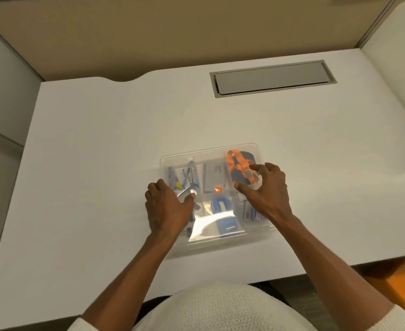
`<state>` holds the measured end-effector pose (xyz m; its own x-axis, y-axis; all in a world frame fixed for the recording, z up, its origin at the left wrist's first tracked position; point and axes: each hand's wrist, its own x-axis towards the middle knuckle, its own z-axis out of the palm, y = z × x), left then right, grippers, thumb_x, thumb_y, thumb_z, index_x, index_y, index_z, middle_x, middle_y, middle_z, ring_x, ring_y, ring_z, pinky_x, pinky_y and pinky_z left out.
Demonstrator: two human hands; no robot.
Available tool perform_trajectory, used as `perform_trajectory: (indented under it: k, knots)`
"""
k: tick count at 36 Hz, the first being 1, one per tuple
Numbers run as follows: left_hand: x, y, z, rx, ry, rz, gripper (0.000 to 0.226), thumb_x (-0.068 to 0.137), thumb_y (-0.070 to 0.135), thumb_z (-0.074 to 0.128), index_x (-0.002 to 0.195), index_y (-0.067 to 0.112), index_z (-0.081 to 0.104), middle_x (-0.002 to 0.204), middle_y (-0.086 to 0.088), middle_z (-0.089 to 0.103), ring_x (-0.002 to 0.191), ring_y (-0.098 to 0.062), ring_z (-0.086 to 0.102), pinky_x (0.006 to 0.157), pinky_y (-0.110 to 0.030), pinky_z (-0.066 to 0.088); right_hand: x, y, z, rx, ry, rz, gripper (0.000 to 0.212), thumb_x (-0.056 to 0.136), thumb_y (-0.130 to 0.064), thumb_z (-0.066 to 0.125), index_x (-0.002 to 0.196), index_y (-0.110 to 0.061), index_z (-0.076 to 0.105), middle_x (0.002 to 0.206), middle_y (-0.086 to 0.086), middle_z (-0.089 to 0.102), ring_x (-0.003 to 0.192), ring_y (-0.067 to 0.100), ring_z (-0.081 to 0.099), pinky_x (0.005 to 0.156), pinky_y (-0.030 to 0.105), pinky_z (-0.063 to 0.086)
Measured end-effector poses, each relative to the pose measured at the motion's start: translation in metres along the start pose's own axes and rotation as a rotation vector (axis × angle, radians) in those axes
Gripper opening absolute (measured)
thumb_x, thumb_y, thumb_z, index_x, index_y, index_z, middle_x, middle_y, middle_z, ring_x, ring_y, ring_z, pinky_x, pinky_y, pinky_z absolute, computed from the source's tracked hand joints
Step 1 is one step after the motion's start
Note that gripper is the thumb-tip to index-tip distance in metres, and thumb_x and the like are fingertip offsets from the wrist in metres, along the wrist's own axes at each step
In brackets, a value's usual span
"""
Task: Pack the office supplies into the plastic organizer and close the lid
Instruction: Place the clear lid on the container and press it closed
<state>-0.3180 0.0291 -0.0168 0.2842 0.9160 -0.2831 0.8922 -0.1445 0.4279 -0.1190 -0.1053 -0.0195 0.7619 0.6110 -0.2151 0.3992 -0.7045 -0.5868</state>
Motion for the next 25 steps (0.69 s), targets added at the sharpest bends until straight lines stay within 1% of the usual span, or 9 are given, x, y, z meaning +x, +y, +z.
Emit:
perform_trajectory:
  k: [4, 6, 8, 11, 14, 18, 22, 23, 25]
  knots:
    - [-0.001, -0.005, 0.009, 0.051, 0.017, 0.033, 0.074, 0.084, 0.056, 0.077, 0.13, 0.006, 0.048, 0.129, -0.014, 0.053, 0.121, -0.032, 0.054, 0.097, -0.044, 0.054, -0.001, 0.015, 0.004, -0.103, 0.007, -0.117, 0.068, 0.077, -0.05, 0.081, 0.134, -0.021, 0.058, 0.149, 0.018, 0.043, 0.137, 0.036, 0.04, 0.099, 0.055, 0.051]
    - [-0.005, -0.01, 0.017, 0.06, 0.025, 0.069, 0.081, 0.086, 0.055, 0.074, 0.139, 0.002, 0.043, 0.132, -0.015, 0.051, 0.124, -0.034, 0.052, 0.098, -0.045, 0.053, -0.003, 0.022, 0.008, -0.141, 0.008, -0.164, 0.065, 0.08, -0.05, 0.08, 0.134, -0.023, 0.055, 0.154, 0.015, 0.036, 0.137, 0.036, 0.041, 0.092, 0.053, 0.056]
    - [-0.01, -0.015, 0.024, 0.048, 0.03, 0.114, 0.095, 0.092, 0.055, 0.068, 0.156, -0.003, 0.027, 0.142, -0.018, 0.047, 0.131, -0.035, 0.048, 0.103, -0.044, 0.051, -0.005, 0.028, 0.013, -0.155, 0.022, -0.202, 0.064, 0.084, -0.053, 0.074, 0.137, -0.026, 0.051, 0.159, 0.012, 0.029, 0.138, 0.036, 0.042, 0.086, 0.05, 0.058]
    - [-0.019, -0.024, 0.031, 0.013, 0.027, 0.148, 0.1, 0.098, 0.064, 0.045, 0.165, 0.002, 0.003, 0.162, -0.017, 0.031, 0.146, -0.032, 0.037, 0.112, -0.042, 0.047, -0.01, 0.035, 0.02, -0.192, 0.051, -0.251, 0.063, 0.092, -0.056, 0.063, 0.145, -0.028, 0.043, 0.164, 0.012, 0.022, 0.14, 0.034, 0.039, 0.083, 0.048, 0.057]
    - [-0.022, -0.036, 0.04, -0.068, 0.021, 0.194, 0.101, 0.095, 0.077, 0.026, 0.166, 0.013, -0.007, 0.171, -0.01, 0.018, 0.154, -0.029, 0.03, 0.117, -0.045, 0.045, -0.013, 0.037, 0.025, -0.251, 0.068, -0.262, 0.065, 0.097, -0.059, 0.051, 0.153, -0.03, 0.034, 0.167, 0.013, 0.016, 0.141, 0.035, 0.039, 0.091, 0.048, 0.056]
    - [-0.018, -0.044, 0.049, -0.143, 0.03, 0.183, 0.106, 0.088, 0.083, 0.027, 0.166, 0.018, -0.003, 0.172, -0.008, 0.022, 0.156, -0.029, 0.029, 0.125, -0.05, 0.034, -0.013, 0.039, 0.029, -0.263, 0.068, -0.264, 0.07, 0.099, -0.061, 0.045, 0.159, -0.031, 0.024, 0.169, 0.012, 0.012, 0.146, 0.035, 0.034, 0.104, 0.049, 0.049]
    - [-0.01, -0.054, 0.06, -0.187, -0.003, 0.188, 0.103, 0.088, 0.089, 0.027, 0.165, 0.03, -0.006, 0.17, -0.006, 0.028, 0.155, -0.029, 0.034, 0.126, -0.053, 0.03, -0.013, 0.041, 0.031, -0.259, 0.071, -0.274, 0.072, 0.1, -0.06, 0.043, 0.161, -0.034, 0.017, 0.171, 0.01, 0.008, 0.151, 0.033, 0.028, 0.111, 0.049, 0.043]
    - [-0.009, -0.056, 0.061, -0.179, -0.01, 0.193, 0.104, 0.087, 0.09, 0.025, 0.165, 0.029, -0.009, 0.172, -0.006, 0.025, 0.156, -0.029, 0.03, 0.128, -0.052, 0.027, -0.012, 0.041, 0.031, -0.263, 0.067, -0.279, 0.073, 0.1, -0.061, 0.043, 0.162, -0.035, 0.013, 0.171, 0.01, 0.006, 0.152, 0.034, 0.027, 0.113, 0.049, 0.041]
    - [-0.009, -0.053, 0.06, -0.101, 0.001, 0.202, 0.114, 0.085, 0.093, 0.019, 0.166, 0.019, -0.012, 0.176, -0.008, 0.006, 0.162, -0.027, 0.013, 0.132, -0.045, 0.015, -0.011, 0.039, 0.032, -0.269, 0.061, -0.281, 0.077, 0.099, -0.062, 0.043, 0.162, -0.037, 0.007, 0.172, 0.009, 0.003, 0.155, 0.033, 0.022, 0.117, 0.05, 0.035]
